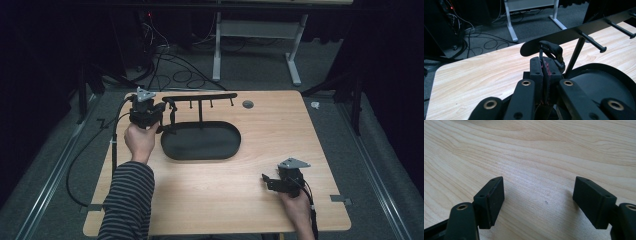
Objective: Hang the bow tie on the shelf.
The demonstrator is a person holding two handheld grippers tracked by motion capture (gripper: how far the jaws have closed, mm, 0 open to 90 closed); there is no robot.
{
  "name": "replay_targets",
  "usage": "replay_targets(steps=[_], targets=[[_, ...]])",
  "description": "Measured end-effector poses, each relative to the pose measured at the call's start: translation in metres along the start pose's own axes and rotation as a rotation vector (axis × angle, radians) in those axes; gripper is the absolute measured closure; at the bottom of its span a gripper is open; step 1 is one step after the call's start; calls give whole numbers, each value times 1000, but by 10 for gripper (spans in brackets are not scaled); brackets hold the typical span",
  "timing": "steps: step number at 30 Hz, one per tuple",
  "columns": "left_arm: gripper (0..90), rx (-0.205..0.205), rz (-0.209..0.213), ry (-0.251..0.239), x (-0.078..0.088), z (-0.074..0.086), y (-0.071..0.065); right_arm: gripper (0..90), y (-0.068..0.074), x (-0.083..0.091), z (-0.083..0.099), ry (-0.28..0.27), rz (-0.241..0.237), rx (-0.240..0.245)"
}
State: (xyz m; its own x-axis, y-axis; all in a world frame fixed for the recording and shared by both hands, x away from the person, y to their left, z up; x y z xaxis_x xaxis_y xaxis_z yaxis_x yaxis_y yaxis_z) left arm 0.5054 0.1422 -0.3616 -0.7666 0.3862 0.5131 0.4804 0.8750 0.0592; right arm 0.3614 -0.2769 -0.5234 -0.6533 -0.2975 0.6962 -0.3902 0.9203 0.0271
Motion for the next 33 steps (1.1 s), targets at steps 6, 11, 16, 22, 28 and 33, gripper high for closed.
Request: replay_targets(steps=[6,11,16,22,28,33], targets=[[856,1,6,14,-1,1,-1,266,0,0,0,0,0,0],[812,-13,14,19,2,2,-3,265,0,0,0,0,0,0],[757,-5,27,16,5,4,-4,265,0,0,0,0,0,0],[718,3,32,13,12,10,-3,265,0,0,0,-1,-1,-1],[668,-6,41,22,20,12,-5,266,0,0,0,-1,0,-1],[633,-15,50,20,27,12,-8,266,0,0,0,-1,0,0]])
Point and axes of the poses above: each handheld gripper's, and its own axes: x roughly backward along the jaws, z roughly out of its underside, y roughly to its left, the point moved 3 cm from there along -x, roughly forward along the jaws, and after that the axes turned 3 degrees about -x, right-handed, at the moved point
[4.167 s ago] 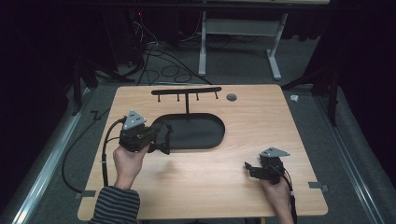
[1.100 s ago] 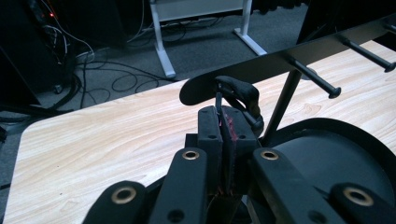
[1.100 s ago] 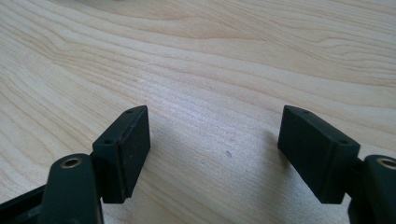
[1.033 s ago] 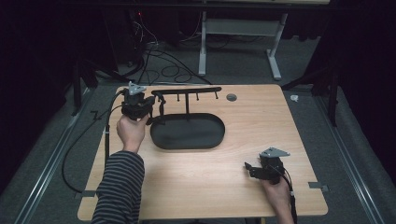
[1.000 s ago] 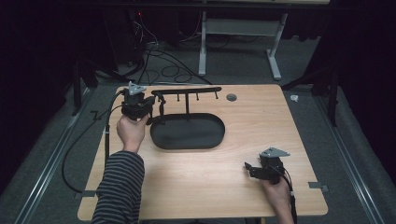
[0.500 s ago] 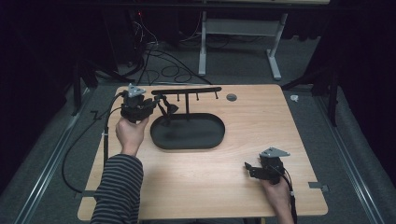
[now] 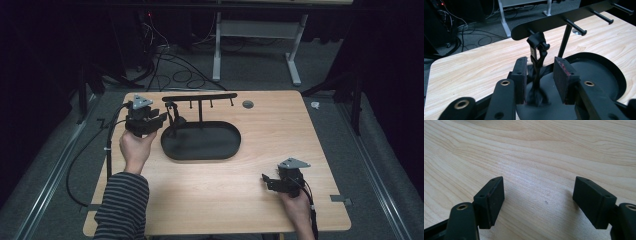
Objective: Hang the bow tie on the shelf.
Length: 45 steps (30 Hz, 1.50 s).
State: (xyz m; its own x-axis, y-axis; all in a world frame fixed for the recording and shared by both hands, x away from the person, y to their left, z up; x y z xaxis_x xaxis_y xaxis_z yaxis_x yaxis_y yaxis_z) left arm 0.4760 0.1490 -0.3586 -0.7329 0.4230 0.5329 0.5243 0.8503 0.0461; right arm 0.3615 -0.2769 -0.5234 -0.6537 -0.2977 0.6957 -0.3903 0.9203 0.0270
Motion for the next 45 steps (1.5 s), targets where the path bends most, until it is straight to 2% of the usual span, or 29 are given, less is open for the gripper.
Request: replay_targets(steps=[3,15,23,32,45], targets=[[623,7,14,-1,3,2,-1,266,0,0,0,0,0,0],[585,15,20,-11,16,13,-5,266,0,0,0,1,0,0],[566,37,34,-18,25,22,-5,266,0,0,0,1,0,-1],[550,43,37,-30,33,30,-7,266,0,0,0,0,0,-1],[531,55,35,-22,39,49,-10,265,0,0,0,0,0,0]])
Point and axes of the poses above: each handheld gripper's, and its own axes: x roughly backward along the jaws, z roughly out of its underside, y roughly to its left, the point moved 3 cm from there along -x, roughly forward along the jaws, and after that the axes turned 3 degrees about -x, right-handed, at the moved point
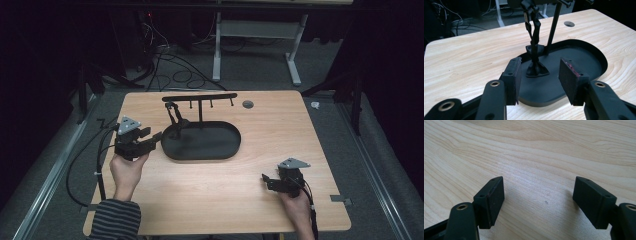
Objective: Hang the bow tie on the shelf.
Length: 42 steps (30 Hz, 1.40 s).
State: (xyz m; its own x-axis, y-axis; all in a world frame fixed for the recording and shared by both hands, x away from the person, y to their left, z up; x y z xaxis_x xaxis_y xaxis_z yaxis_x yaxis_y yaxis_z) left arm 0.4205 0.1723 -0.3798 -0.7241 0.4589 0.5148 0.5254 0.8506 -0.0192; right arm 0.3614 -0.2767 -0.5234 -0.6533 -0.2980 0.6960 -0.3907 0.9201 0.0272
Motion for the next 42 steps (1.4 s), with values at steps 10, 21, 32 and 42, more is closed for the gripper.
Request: replay_targets(steps=[10,21,32,42], targets=[[525,13,4,-5,5,9,-3,266,0,0,0,0,0,2],[534,10,1,-1,6,19,-6,265,0,0,0,1,0,2],[530,30,3,4,8,31,-7,265,0,0,0,1,-1,3],[528,48,-13,14,11,44,-4,265,0,0,0,1,-1,3]])
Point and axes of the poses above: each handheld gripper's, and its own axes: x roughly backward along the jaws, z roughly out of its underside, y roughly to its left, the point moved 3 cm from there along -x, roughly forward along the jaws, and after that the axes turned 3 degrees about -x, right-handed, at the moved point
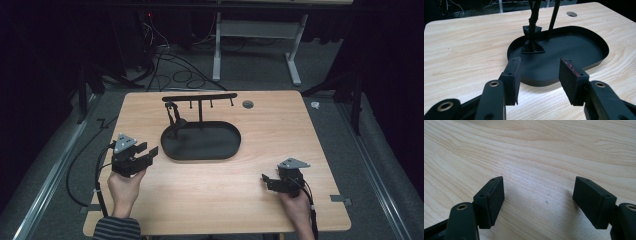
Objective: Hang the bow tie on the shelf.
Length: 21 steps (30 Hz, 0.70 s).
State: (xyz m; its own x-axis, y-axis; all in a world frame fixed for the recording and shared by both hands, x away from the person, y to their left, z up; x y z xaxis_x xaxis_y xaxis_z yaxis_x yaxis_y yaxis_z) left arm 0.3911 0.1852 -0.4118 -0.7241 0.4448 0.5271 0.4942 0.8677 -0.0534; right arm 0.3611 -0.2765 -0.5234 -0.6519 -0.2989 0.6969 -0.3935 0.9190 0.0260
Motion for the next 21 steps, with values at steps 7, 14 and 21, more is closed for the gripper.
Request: replay_targets(steps=[7,14,21], targets=[[527,17,-6,-1,4,8,2,265,0,0,0,0,1,1],[526,31,-6,7,6,17,4,265,0,0,0,0,0,0],[526,37,4,11,7,23,4,265,0,0,0,0,1,0]])
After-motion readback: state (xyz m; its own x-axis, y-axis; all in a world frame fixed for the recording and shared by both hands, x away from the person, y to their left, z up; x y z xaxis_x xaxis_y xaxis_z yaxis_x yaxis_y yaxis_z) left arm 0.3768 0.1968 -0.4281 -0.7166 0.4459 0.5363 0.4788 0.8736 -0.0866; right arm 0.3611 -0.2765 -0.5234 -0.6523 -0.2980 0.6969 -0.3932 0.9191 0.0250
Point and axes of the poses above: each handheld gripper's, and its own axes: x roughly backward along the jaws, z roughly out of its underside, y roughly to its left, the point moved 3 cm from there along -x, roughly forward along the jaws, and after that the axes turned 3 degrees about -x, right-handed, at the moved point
